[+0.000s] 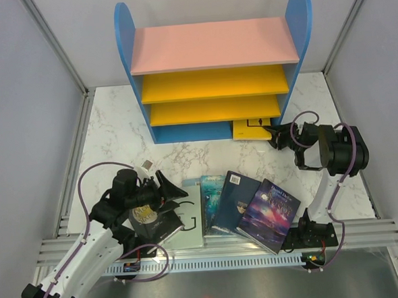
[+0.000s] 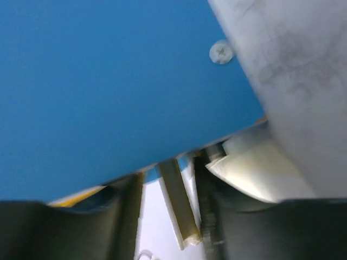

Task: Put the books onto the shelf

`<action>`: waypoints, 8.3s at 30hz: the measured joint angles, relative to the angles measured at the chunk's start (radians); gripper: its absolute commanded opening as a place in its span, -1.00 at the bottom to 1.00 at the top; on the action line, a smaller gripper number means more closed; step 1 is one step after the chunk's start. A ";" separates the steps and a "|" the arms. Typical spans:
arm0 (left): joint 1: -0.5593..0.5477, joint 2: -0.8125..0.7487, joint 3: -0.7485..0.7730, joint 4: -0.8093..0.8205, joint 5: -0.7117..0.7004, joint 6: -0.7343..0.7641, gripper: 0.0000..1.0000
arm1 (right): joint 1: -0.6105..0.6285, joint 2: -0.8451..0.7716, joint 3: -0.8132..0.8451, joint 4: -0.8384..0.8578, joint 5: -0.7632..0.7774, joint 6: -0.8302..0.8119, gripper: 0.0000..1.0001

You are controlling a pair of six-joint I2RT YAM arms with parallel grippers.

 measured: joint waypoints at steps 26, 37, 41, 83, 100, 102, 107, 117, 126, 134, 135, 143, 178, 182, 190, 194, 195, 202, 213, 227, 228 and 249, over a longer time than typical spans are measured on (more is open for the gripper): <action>0.000 -0.035 0.005 0.005 -0.015 0.005 0.56 | -0.008 -0.203 -0.045 -0.486 -0.077 -0.324 0.06; 0.000 -0.045 0.002 0.008 -0.015 0.004 0.56 | -0.008 -0.194 -0.026 -0.617 -0.055 -0.365 -0.81; 0.000 -0.045 0.002 0.008 -0.015 0.004 0.56 | -0.008 -0.170 0.013 -0.633 -0.047 -0.362 -0.90; 0.000 0.123 -0.007 -0.022 -0.011 0.108 0.54 | 0.024 -0.280 -0.169 -0.398 -0.005 -0.180 0.15; -0.153 0.510 -0.013 0.303 0.041 0.133 0.53 | 0.071 -1.012 -0.247 -1.255 0.004 -0.586 0.17; -0.198 0.590 0.023 0.349 0.040 0.129 0.49 | 0.072 -1.049 -0.262 -1.279 0.003 -0.586 0.20; -0.293 0.816 0.124 0.455 0.061 0.108 0.44 | 0.086 -1.153 -0.275 -1.373 -0.006 -0.557 0.29; -0.343 0.988 0.134 0.658 0.182 0.079 0.41 | 0.436 -1.178 -0.266 -1.296 0.123 -0.427 0.25; -0.366 1.017 0.195 0.534 0.124 0.086 0.36 | 0.520 -1.162 -0.397 -0.964 0.100 -0.277 0.22; -0.406 1.053 0.265 0.440 0.057 0.056 0.30 | 0.524 -1.092 -0.412 -0.847 0.076 -0.259 0.19; -0.424 1.064 0.280 0.433 0.036 0.051 0.29 | 0.524 -1.087 -0.413 -0.836 0.076 -0.258 0.19; -0.519 1.067 0.210 0.682 -0.067 -0.112 0.26 | 0.524 -1.076 -0.425 -0.777 0.078 -0.279 0.19; -0.621 0.681 0.396 -0.020 -0.585 -0.042 0.35 | 0.240 -0.806 0.085 -1.787 0.608 -0.712 0.67; -0.621 0.768 0.471 -0.027 -0.568 0.009 0.36 | 0.237 -0.793 0.080 -1.770 0.604 -0.730 0.64; -0.615 1.019 0.625 0.055 -0.497 0.068 0.34 | 0.223 -0.845 0.000 -1.653 0.594 -0.751 0.62; -0.604 1.088 0.632 0.145 -0.439 0.066 0.34 | 0.221 -0.850 -0.038 -1.534 0.581 -0.758 0.61; -0.602 1.096 0.628 0.177 -0.426 0.063 0.34 | 0.220 -0.850 -0.042 -1.522 0.576 -0.760 0.61; -0.586 1.163 0.548 0.489 -0.318 -0.024 0.33 | 0.215 -0.850 -0.069 -1.435 0.509 -0.762 0.57; -0.563 1.280 0.462 0.862 -0.217 -0.260 -0.95 | 0.202 -0.855 -0.158 -1.189 0.352 -0.728 0.55; -0.519 0.909 0.342 0.535 -0.301 -0.155 -0.95 | 0.252 -0.991 -0.093 -1.513 0.166 -0.738 0.96; -0.503 0.849 0.326 0.491 -0.307 -0.137 -0.95 | 0.267 -0.993 -0.080 -1.539 0.155 -0.725 0.96; -0.074 0.263 0.195 0.176 -0.131 -0.041 -0.95 | 0.819 -0.961 -0.062 -1.035 0.172 -0.322 0.96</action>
